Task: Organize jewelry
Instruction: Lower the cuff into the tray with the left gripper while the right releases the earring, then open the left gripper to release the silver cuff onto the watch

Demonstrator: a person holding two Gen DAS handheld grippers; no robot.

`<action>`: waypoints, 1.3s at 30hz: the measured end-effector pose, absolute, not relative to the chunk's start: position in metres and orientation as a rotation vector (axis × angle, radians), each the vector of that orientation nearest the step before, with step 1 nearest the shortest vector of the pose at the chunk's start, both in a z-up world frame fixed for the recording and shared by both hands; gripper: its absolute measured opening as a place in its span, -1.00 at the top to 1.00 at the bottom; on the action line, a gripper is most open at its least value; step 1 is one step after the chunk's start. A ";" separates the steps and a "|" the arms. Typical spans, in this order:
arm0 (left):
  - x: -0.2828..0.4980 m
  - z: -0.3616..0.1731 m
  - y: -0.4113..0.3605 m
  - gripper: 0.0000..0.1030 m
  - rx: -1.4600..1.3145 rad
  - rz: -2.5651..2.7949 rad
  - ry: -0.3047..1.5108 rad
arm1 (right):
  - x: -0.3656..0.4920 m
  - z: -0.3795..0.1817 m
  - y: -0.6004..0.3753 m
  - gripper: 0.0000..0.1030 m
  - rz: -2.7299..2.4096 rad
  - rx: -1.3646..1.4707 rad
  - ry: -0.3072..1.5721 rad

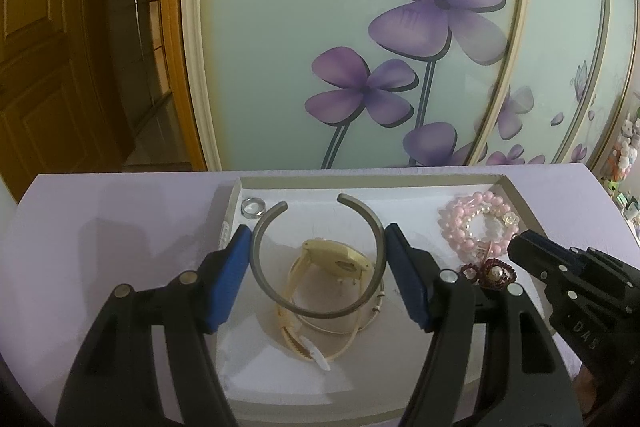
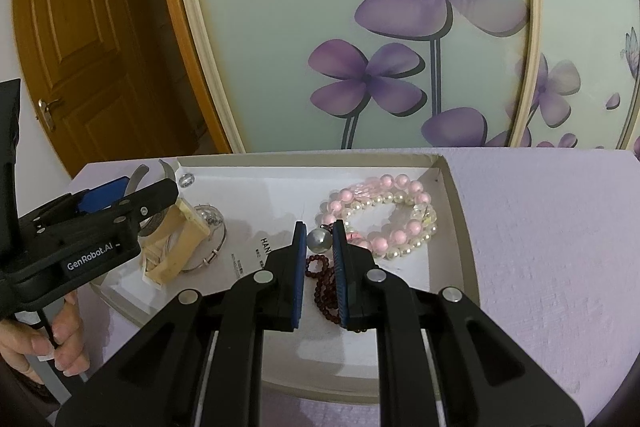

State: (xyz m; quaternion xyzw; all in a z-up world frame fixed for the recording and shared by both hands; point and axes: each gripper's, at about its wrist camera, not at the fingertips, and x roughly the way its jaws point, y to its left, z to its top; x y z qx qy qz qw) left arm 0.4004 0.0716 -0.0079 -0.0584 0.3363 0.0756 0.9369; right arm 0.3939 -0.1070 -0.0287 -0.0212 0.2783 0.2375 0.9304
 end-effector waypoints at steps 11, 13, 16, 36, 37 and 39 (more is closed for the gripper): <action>0.400 -0.009 0.071 -0.30 -0.119 0.155 0.692 | 0.395 -0.031 -0.108 0.73 0.491 -0.040 0.576; 0.402 -0.010 0.071 -0.30 -0.118 0.154 0.694 | 0.395 -0.032 -0.107 0.73 0.491 -0.039 0.577; 0.403 -0.011 0.071 -0.30 -0.118 0.152 0.695 | 0.395 -0.031 -0.107 0.73 0.492 -0.039 0.577; 0.404 -0.012 0.064 -0.32 -0.126 0.134 0.684 | 0.391 -0.030 -0.111 0.05 0.481 -0.041 0.565; 0.403 -0.011 0.063 -0.33 -0.122 0.134 0.681 | 0.391 -0.030 -0.111 0.05 0.479 -0.040 0.565; 0.403 -0.010 0.063 -0.35 -0.119 0.133 0.677 | 0.392 -0.030 -0.113 0.05 0.477 -0.038 0.566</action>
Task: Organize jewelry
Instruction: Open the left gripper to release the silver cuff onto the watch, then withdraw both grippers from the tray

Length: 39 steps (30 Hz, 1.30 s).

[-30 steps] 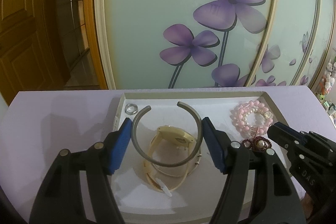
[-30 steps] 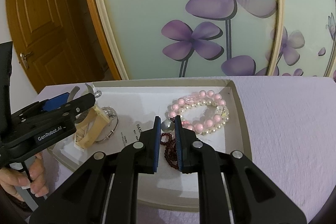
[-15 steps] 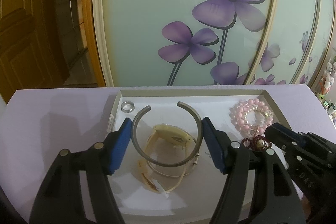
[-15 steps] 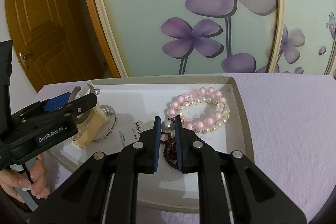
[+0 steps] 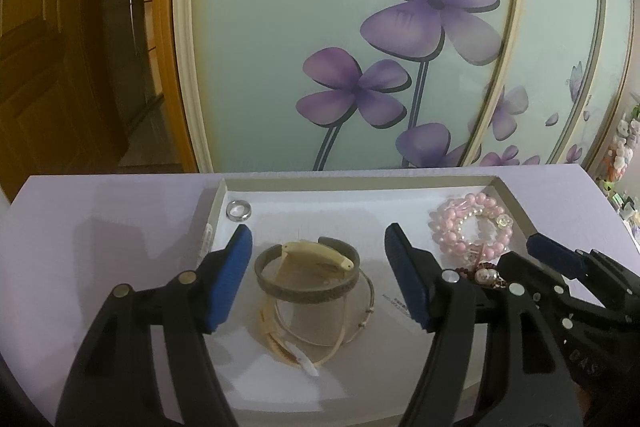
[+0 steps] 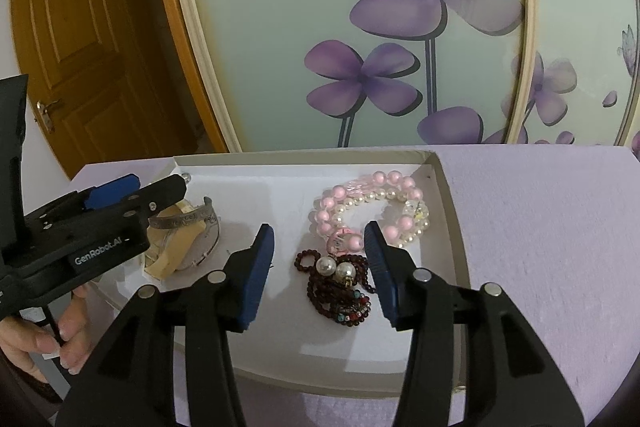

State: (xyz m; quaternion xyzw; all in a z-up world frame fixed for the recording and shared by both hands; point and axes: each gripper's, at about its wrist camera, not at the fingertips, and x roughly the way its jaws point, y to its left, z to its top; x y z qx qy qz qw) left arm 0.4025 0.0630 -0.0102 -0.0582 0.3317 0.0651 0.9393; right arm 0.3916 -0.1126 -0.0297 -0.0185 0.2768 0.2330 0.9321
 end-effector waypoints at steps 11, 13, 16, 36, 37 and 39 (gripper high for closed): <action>0.389 -0.005 0.075 -0.57 -0.130 0.162 0.669 | 0.386 -0.025 -0.116 0.04 0.471 -0.035 0.561; 0.384 -0.005 0.079 -0.59 -0.125 0.172 0.668 | 0.383 -0.023 -0.117 0.02 0.472 -0.035 0.557; 0.374 -0.005 0.085 -0.63 -0.128 0.186 0.672 | 0.376 -0.021 -0.116 -0.06 0.474 -0.047 0.549; 0.313 0.003 0.095 -0.96 -0.142 0.224 0.642 | 0.330 -0.009 -0.125 -0.96 0.444 -0.077 0.485; 0.309 0.003 0.092 -0.96 -0.133 0.222 0.637 | 0.327 -0.010 -0.127 -0.97 0.441 -0.070 0.477; 0.303 0.004 0.089 -0.96 -0.126 0.216 0.627 | 0.324 -0.011 -0.129 -0.97 0.446 -0.056 0.476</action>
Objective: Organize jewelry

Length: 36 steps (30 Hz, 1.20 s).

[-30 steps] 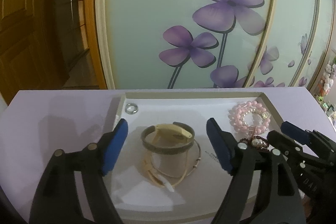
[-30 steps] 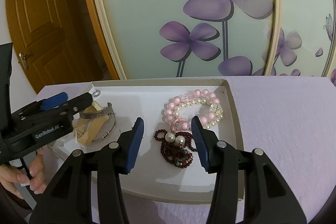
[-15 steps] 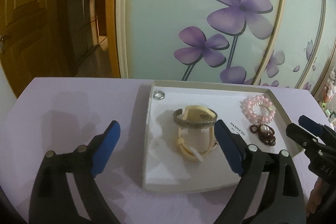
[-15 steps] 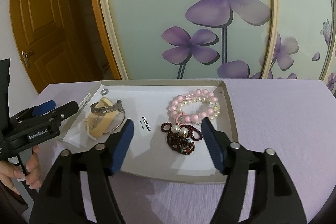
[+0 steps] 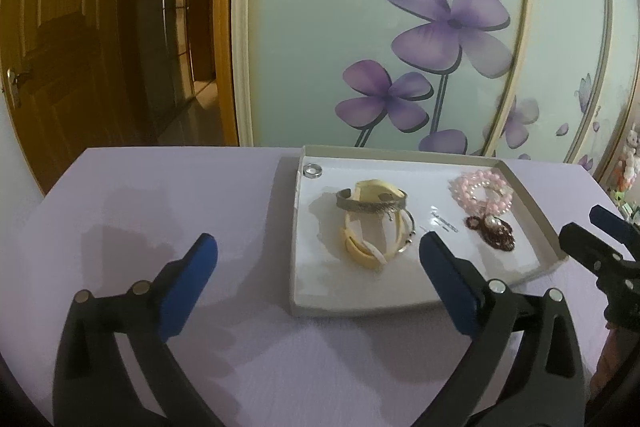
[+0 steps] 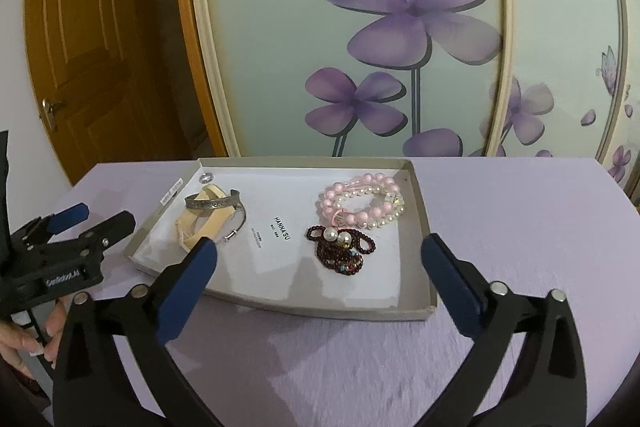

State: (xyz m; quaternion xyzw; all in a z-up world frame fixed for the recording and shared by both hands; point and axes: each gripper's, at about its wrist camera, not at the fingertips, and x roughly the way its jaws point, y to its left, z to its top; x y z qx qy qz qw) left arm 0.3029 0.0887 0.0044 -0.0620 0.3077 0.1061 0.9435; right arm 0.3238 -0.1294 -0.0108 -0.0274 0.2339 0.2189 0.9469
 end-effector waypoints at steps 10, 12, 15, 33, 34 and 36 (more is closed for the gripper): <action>0.275 0.006 0.081 -0.96 -0.179 0.159 0.607 | 0.300 -0.019 -0.131 -0.97 0.455 -0.065 0.522; 0.270 0.006 0.080 -0.96 -0.181 0.151 0.593 | 0.296 -0.019 -0.131 -0.97 0.457 -0.064 0.526; 0.262 0.009 0.078 -0.96 -0.179 0.138 0.568 | 0.291 -0.018 -0.131 -0.97 0.454 -0.059 0.519; 0.253 0.012 0.079 -0.96 -0.207 0.101 0.514 | 0.278 -0.014 -0.143 -0.97 0.402 -0.025 0.439; 0.254 0.011 0.078 -0.96 -0.209 0.098 0.513 | 0.278 -0.014 -0.144 -0.97 0.401 -0.025 0.438; 0.253 0.009 0.079 -0.96 -0.208 0.097 0.510 | 0.279 -0.017 -0.143 -0.97 0.402 -0.026 0.441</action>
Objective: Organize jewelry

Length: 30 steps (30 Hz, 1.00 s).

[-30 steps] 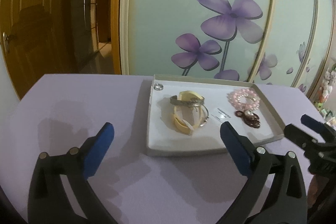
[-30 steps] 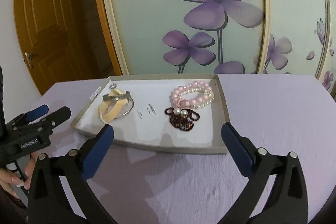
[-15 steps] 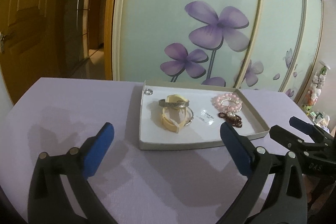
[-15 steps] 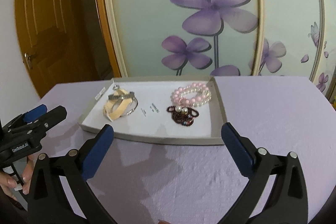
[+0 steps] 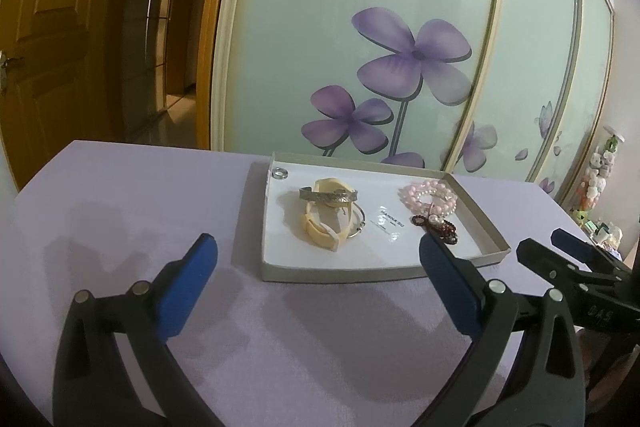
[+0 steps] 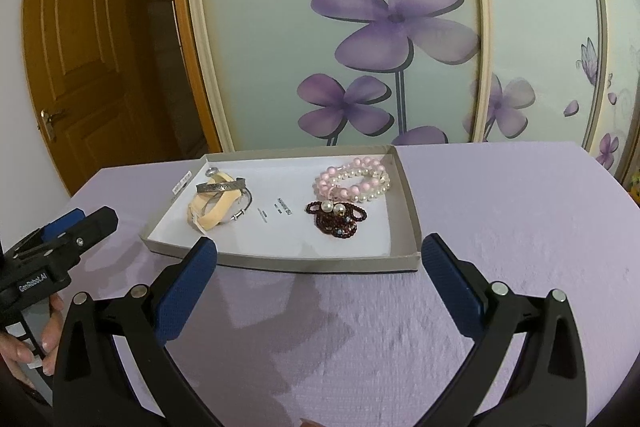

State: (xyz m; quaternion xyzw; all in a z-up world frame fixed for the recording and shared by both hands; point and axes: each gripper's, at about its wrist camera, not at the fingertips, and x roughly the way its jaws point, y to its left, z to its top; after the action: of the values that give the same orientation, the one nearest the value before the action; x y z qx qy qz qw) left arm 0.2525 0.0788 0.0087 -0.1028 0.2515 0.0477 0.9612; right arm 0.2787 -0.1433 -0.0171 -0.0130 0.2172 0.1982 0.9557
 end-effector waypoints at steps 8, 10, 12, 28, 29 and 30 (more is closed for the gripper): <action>0.249 0.012 0.072 -0.96 -0.174 0.103 0.494 | 0.273 -0.019 -0.140 -0.97 0.414 -0.043 0.423; 0.248 0.014 0.071 -0.96 -0.169 0.102 0.498 | 0.271 -0.016 -0.141 -0.97 0.414 -0.045 0.415; 0.248 0.015 0.070 -0.96 -0.168 0.101 0.499 | 0.270 -0.014 -0.141 -0.97 0.412 -0.042 0.410; 0.235 0.011 0.068 -0.96 -0.162 0.118 0.479 | 0.252 -0.014 -0.135 -0.97 0.395 -0.058 0.353; 0.234 0.012 0.068 -0.96 -0.166 0.116 0.474 | 0.252 -0.013 -0.136 -0.97 0.396 -0.048 0.350; 0.233 0.013 0.069 -0.96 -0.172 0.114 0.468 | 0.253 -0.012 -0.136 -0.97 0.394 -0.043 0.347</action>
State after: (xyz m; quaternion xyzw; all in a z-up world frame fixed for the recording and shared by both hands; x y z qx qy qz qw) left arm 0.2334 0.0687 0.0126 -0.0849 0.2315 0.0563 0.9675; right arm 0.2526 -0.1365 -0.0122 -0.0211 0.1715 0.1948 0.9655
